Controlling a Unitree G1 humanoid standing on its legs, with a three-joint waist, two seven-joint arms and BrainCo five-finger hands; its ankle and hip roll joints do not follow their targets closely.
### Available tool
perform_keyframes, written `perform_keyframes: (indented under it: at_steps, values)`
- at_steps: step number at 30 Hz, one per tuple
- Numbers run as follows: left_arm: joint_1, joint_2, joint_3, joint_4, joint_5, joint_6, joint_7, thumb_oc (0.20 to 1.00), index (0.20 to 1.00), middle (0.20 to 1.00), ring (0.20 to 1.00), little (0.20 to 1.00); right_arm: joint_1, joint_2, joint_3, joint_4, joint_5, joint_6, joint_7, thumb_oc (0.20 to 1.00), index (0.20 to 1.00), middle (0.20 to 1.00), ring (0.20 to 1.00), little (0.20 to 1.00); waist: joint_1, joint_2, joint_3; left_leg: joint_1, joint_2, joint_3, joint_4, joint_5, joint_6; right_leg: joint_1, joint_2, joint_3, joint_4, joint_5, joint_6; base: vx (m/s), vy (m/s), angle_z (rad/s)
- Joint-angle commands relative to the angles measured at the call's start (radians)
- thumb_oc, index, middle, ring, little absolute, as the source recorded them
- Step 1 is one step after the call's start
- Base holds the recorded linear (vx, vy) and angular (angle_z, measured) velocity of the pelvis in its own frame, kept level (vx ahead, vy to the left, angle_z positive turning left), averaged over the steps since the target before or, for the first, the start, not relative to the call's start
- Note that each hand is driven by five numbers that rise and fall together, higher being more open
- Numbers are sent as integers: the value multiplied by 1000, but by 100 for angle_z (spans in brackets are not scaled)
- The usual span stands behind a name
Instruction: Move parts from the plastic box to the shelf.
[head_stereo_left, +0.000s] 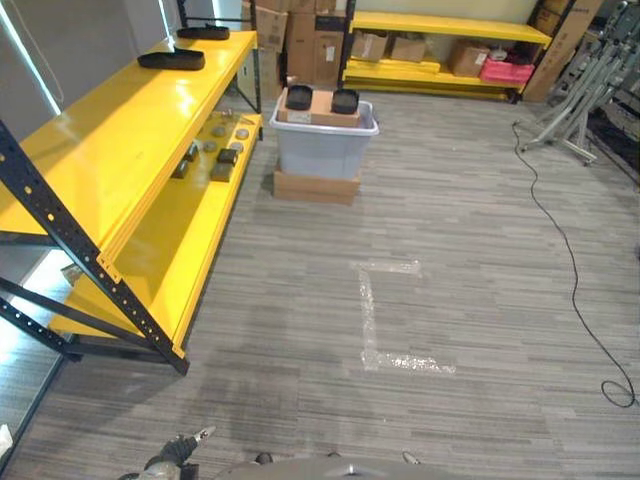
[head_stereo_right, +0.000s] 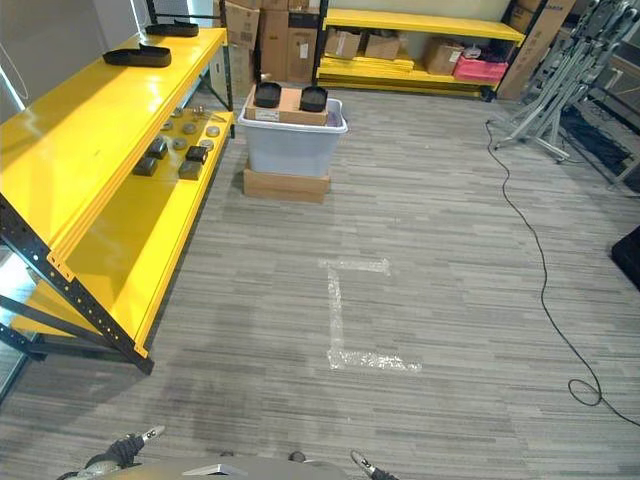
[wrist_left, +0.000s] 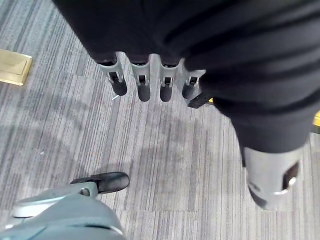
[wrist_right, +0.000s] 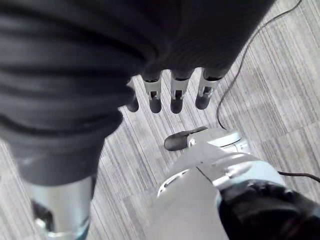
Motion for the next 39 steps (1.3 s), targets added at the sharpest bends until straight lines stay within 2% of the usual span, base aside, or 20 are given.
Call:
perform_keyframes:
  at_steps: [1, 7, 10, 11, 13, 17, 22, 25, 28, 30, 34, 35, 37, 39]
  values:
    - [-59, -1, 4, 28, -38, 2, 5, 1000, 1000, 1000, 1000, 1000, -47, 3, 4, 2, 48, -26, -21, 1000, 1000, 1000, 1000, 1000, -1, 14, 55, 32, 5, 50, -2, -81, 0, 26, -38, -22, 21, -63, 69, 45, 44, 0]
    - [-53, -14, 6, 43, -37, -21, -9, 1000, 1000, 1000, 1000, 1000, -57, 15, -3, 34, 34, -26, -7, 1000, 1000, 1000, 1000, 1000, 0, 20, 44, 43, -3, 47, -2, -83, 7, 30, -42, -19, 30, -66, 69, 60, 46, -1]
    - [-67, -22, -3, 10, -63, -85, -30, 1000, 1000, 1000, 1000, 1000, -70, 15, 9, 3, 39, -165, 1, 1000, 1000, 1000, 1000, 1000, 1, 19, 48, 51, -5, 44, -2, -87, 14, 28, -46, -19, 49, -72, 68, 80, 74, 0]
    - [-71, -17, -11, -33, -80, -96, -34, 1000, 1000, 1000, 1000, 1000, -79, 10, 18, -65, 42, -217, -24, 1000, 1000, 1000, 1000, 1000, 0, 17, 53, 54, -5, 45, -2, -90, 19, 25, -48, -15, 58, -74, 69, 50, 57, -3]
    - [-72, -5, -14, -85, -64, -99, -28, 1000, 1000, 1000, 1000, 1000, -83, -1, 29, -146, 41, -238, -53, 1000, 1000, 1000, 1000, 1000, -1, 15, 60, 55, -6, 47, -2, -91, 24, 18, -50, -12, 73, -77, 71, 39, 66, -3]
    - [-88, 22, -27, -112, -51, -139, -29, 1000, 1000, 1000, 1000, 1000, -112, -34, 31, -165, 0, -278, -70, 1000, 1000, 1000, 1000, 1000, 2, 10, 68, 60, -15, 39, 11, -103, 38, 8, -59, 0, 98, -76, 76, 81, 105, -1]
    - [-107, 36, -34, -129, -50, -128, -39, 1000, 1000, 1000, 1000, 1000, -143, -45, 40, -128, -34, -289, -64, 1000, 1000, 1000, 1000, 1000, 18, 5, 80, 56, -28, 35, 53, -129, 54, -3, -78, 11, 114, -61, 91, 89, 98, -9]
    - [-106, 39, -40, -131, -19, -110, -44, 1000, 1000, 1000, 1000, 1000, -148, -34, 46, -119, -32, -292, -62, 1000, 1000, 1000, 1000, 1000, 23, 10, 90, 51, -20, 56, 71, -134, 62, -23, -93, -6, 177, -63, 101, 68, 68, -9]
    - [-112, 43, -47, -121, 2, -97, -41, 1000, 1000, 1000, 1000, 1000, -151, -17, 60, -124, -47, -290, -63, 1000, 1000, 1000, 1000, 1000, 19, 20, 104, 35, -12, 82, 89, -138, 83, -83, -109, -14, 327, -45, 115, 50, 93, -21]
    - [-119, 39, -53, -103, 8, -77, -34, 1000, 1000, 1000, 1000, 1000, -151, 1, 80, -125, -92, -298, -76, 1000, 1000, 1000, 1000, 1000, 16, 28, 123, 29, -11, 96, 108, -150, 93, -144, -130, -34, 427, -3, 121, 94, 79, -44]
    - [-114, 36, -43, -92, 12, -59, -29, 1000, 1000, 1000, 1000, 1000, -143, 16, 96, -117, -107, -297, -75, 1000, 1000, 1000, 1000, 1000, 12, 23, 138, 46, -18, 106, 122, -170, 85, -179, -153, -76, 393, 38, 132, 159, -38, -31]
    - [-108, 35, -39, -85, 16, -46, -25, 1000, 1000, 1000, 1000, 1000, -133, 20, 100, -115, -132, -289, -76, 1000, 1000, 1000, 1000, 1000, -4, 14, 144, 72, -26, 105, 122, -185, 77, -202, -147, -90, 315, 51, 140, 271, -115, -21]
    - [-97, 32, -41, -73, 9, -35, -19, 1000, 1000, 1000, 1000, 1000, -114, 19, 103, -112, -158, -275, -87, 1000, 1000, 1000, 1000, 1000, -31, 4, 149, 108, -39, 89, 119, -208, 71, -234, -138, -81, 244, 88, 155, 385, -157, -13]
    - [-96, 31, -41, -67, 13, -31, -21, 1000, 1000, 1000, 1000, 1000, -109, 17, 101, -106, -161, -270, -87, 1000, 1000, 1000, 1000, 1000, -40, 2, 150, 120, -42, 83, 120, -217, 70, -244, -138, -77, 227, 104, 160, 229, -100, 3]
